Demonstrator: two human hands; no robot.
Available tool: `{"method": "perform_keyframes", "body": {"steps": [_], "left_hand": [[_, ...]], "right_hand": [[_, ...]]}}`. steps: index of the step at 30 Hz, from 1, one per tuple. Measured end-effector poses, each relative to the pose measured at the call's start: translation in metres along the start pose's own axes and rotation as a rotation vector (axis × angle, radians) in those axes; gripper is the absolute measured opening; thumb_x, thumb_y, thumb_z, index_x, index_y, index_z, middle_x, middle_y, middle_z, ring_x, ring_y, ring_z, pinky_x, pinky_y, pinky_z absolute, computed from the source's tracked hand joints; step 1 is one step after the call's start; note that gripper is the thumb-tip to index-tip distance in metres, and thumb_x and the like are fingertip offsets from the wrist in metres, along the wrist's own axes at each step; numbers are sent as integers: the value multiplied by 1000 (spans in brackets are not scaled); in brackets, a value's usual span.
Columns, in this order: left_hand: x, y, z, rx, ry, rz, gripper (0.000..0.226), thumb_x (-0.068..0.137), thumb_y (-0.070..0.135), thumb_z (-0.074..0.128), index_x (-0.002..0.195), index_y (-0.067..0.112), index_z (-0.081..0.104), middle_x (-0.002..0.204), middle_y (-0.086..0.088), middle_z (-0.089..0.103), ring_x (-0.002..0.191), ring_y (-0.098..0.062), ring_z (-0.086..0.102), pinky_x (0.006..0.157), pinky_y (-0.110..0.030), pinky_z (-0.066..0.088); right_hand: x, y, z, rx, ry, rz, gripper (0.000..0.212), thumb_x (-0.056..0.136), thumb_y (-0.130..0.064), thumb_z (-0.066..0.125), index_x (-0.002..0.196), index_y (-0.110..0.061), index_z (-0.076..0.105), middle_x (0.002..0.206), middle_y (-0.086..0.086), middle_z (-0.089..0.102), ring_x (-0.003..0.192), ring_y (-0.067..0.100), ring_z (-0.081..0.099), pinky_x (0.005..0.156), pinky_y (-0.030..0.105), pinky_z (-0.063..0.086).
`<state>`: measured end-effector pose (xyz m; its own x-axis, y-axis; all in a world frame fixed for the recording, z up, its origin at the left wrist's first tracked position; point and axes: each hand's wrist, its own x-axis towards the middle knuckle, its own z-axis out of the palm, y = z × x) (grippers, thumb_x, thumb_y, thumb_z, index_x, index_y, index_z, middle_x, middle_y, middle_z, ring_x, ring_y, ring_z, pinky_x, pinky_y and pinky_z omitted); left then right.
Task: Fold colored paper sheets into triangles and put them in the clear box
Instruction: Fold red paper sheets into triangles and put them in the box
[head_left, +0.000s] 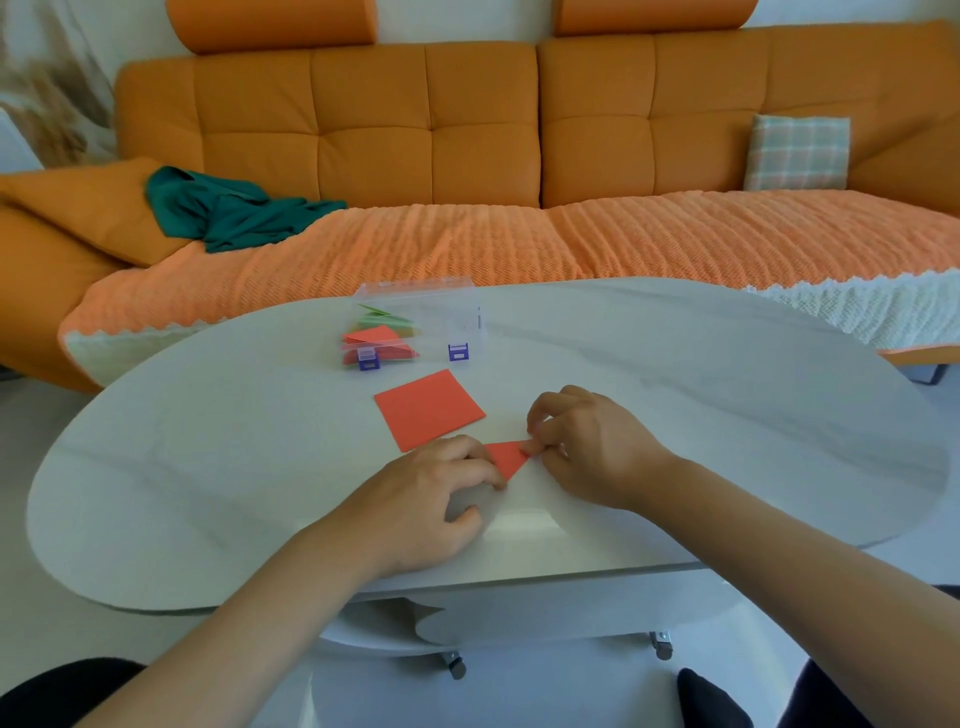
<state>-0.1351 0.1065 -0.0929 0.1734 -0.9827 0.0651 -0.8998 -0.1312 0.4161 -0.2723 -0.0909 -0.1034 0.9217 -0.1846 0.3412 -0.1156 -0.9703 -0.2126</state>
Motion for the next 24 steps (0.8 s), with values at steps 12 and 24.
{"method": "perform_keyframes", "body": {"steps": [12,24], "left_hand": [[18,-5,3,-65,155,-3,29,84,36,76,110,29,66,105,19,62,99,1,54,90,-19,44],[36,-11,0,87,249,176,25,91,32,52,96,22,75,81,9,68,75,-12,59,67,-33,50]], "right_hand": [[-2,-9,-1,15,-39,48,26,86,-13,56,93,-21,79,107,-8,68,90,21,57,76,32,47],[4,-3,-4,91,-28,34,22,86,-52,65,89,-32,74,91,-16,66,81,11,56,74,34,47]]}}
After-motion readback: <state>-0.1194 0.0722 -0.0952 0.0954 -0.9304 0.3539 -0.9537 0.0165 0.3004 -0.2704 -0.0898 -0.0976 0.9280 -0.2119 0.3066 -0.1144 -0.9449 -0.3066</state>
